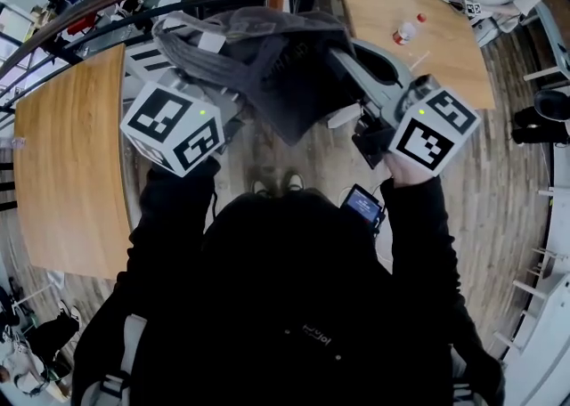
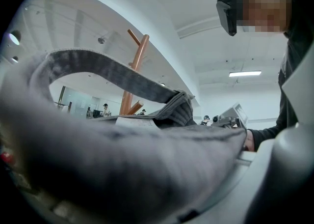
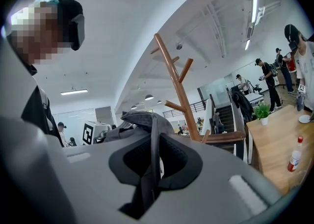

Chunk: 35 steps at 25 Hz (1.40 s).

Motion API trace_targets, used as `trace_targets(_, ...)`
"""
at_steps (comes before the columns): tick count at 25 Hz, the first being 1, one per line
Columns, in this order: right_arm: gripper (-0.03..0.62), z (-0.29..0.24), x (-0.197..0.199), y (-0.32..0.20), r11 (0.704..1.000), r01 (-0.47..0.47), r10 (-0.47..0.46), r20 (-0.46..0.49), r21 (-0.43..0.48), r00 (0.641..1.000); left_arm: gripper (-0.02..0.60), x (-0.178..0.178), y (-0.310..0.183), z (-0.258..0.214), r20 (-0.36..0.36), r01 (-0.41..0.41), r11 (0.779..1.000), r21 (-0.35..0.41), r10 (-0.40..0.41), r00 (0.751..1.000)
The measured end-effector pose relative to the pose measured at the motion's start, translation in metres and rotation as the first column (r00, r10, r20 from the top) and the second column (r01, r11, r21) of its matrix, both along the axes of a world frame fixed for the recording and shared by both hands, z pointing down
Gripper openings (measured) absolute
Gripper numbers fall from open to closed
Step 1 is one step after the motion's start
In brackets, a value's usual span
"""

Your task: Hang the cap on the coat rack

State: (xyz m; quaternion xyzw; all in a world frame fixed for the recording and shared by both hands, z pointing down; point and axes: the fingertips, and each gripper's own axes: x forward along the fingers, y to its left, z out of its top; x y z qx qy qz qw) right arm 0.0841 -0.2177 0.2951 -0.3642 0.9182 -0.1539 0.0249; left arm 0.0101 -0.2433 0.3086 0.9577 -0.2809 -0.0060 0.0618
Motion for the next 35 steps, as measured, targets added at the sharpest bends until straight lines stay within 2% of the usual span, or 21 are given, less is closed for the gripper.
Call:
trace_targets(22, 0.031, -0.009, 0.000, 0.003, 1.000, 0.008, -0.009, 0.025, 0.025, 1.000, 0.005, -0.008, 0.007, -0.004, 0.028, 0.014, 1.000, 0.016, -0.015, 0.999)
trace_targets(35, 0.031, -0.014, 0.008, 0.003, 0.999, -0.004, -0.001, 0.122, 0.037, 0.993, 0.005, -0.033, 0.018, 0.005, 0.050, 0.070, 0.997, 0.019, -0.071, 0.996)
